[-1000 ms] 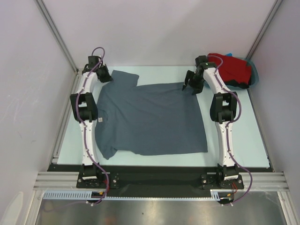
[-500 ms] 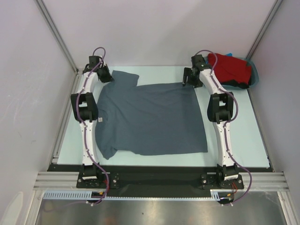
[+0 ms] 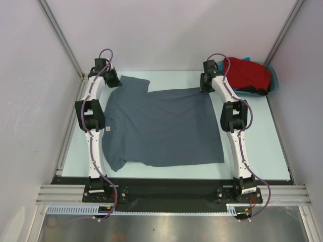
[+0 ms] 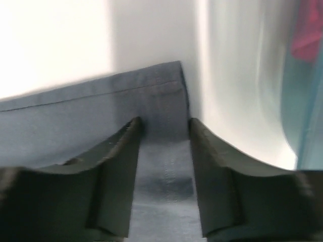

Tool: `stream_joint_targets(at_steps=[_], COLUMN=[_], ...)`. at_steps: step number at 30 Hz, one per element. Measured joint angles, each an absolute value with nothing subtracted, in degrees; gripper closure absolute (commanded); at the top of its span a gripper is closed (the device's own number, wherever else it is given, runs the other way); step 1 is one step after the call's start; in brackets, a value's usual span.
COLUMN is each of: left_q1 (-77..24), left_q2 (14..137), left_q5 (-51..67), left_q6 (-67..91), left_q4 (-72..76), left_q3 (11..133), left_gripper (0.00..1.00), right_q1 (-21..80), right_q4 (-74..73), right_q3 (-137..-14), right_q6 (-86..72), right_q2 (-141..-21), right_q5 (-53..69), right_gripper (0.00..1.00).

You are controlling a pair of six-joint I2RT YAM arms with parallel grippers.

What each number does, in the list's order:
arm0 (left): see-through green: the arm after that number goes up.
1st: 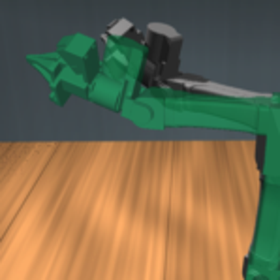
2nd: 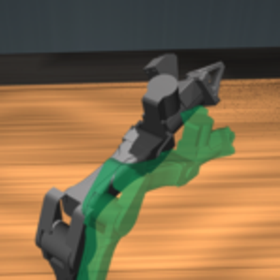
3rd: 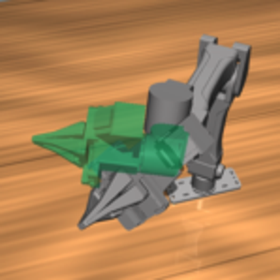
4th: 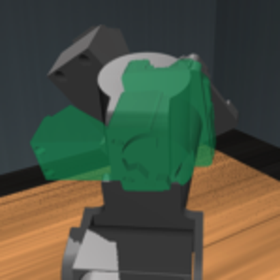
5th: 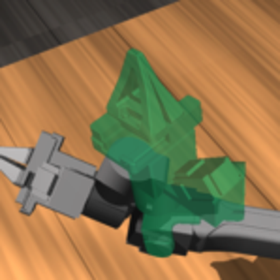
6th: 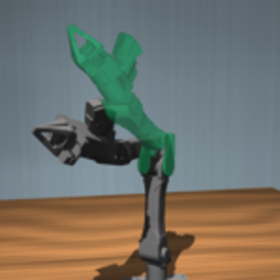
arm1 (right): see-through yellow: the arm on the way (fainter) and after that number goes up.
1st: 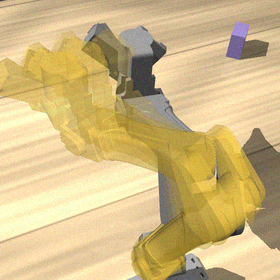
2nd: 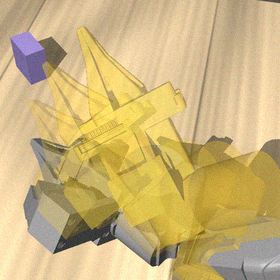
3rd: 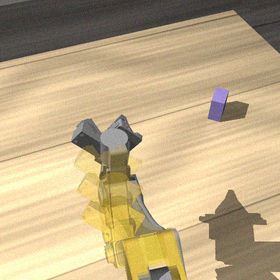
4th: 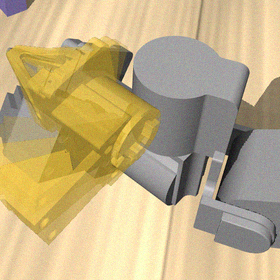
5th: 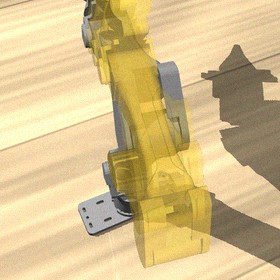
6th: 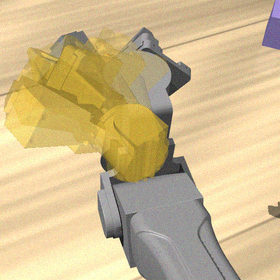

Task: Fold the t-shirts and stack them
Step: Fold the tshirt

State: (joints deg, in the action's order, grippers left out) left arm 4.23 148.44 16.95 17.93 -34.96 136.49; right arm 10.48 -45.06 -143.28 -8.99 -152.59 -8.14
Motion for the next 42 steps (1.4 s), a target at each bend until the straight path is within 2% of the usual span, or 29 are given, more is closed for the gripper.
stream_joint_targets(at_steps=[7,8,9,10,25,36,42], left_q1=[4.23,4.23,4.23,4.21,3.86,3.81,3.27], left_q2=[147.94,147.94,147.94,147.94,145.34,135.9,129.8], left_q5=[17.19,17.23,17.28,17.34,18.65,19.84,21.39], left_q6=[17.93,17.93,17.93,17.93,17.96,17.91,17.91], left_q4=[-34.94,-34.94,-34.94,-34.94,-35.29,-36.01,-36.32], left_q3=[136.38,136.22,136.11,135.96,133.93,132.27,126.5], left_gripper=[1.0,1.0,1.0,1.0,1.0,1.0,1.0], right_q1=[10.0,10.0,10.0,10.0,12.05,13.37,13.39], right_q4=[-44.64,-44.45,-44.23,-43.94,-46.37,-47.35,-49.23], right_q3=[-142.89,-142.69,-142.41,-142.17,-135.35,-132.07,-130.41], right_q6=[-9.37,-9.34,-9.13,-9.26,-7.46,-5.61,-5.45], right_q2=[-152.57,-152.46,-152.33,-152.22,-145.56,-137.19,-136.25], right_q5=[-7.68,-7.57,-7.38,-7.03,-5.34,-5.45,-6.28], right_gripper=[0.71,0.82,0.88,0.99,1.0,1.0,1.0])
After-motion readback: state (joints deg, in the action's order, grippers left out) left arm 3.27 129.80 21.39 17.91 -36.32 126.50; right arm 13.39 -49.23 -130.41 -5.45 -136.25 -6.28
